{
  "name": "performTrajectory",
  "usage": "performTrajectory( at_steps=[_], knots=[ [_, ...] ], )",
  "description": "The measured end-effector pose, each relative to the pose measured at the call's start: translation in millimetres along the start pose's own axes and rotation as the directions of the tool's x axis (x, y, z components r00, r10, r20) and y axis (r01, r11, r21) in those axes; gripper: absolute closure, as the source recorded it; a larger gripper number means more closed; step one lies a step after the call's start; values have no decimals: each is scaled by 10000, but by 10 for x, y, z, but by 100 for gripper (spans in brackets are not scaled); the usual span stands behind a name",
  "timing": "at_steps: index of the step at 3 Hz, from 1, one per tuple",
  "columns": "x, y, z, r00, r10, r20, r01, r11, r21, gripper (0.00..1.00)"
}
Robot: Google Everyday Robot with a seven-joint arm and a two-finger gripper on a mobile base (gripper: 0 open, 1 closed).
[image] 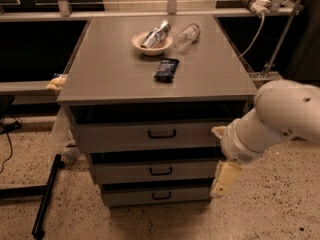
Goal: Open middle drawer
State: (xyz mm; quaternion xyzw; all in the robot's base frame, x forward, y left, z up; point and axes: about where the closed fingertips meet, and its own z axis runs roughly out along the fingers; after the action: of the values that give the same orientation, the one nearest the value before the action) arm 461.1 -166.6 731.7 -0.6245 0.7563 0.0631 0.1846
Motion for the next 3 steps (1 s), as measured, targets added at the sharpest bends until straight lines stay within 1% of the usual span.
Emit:
performTrajectory(
  at_steps=[1,2,3],
  knots=[
    [35,13,108,10000,74,42,-73,9998,-201,0],
    [150,77,262,10000,-42,-16,42,10000,-24,0],
    [338,202,659,9996,-271,-49,273,9993,269,0]
  ],
)
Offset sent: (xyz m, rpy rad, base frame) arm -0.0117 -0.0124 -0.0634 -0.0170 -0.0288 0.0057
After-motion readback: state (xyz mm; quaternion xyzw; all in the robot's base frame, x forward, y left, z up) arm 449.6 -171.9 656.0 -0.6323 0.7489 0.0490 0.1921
